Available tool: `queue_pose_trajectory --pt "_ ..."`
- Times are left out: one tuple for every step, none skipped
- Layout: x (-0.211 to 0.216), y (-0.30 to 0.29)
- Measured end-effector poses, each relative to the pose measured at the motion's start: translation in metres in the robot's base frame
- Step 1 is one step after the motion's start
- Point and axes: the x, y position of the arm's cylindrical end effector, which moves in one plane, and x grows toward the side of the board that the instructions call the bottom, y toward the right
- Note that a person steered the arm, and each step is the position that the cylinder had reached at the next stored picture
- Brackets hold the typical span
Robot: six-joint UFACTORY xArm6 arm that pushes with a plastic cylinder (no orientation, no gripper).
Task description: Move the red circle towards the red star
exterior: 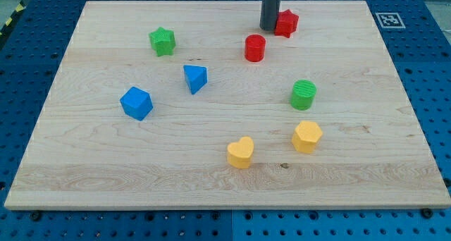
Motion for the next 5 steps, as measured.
queue_pose_trajectory --pt "0.005 -0.061" --pt "0.035 -0.099" --pt "0.076 -0.08" --pt "0.08 -0.063" --pt "0.077 -0.036"
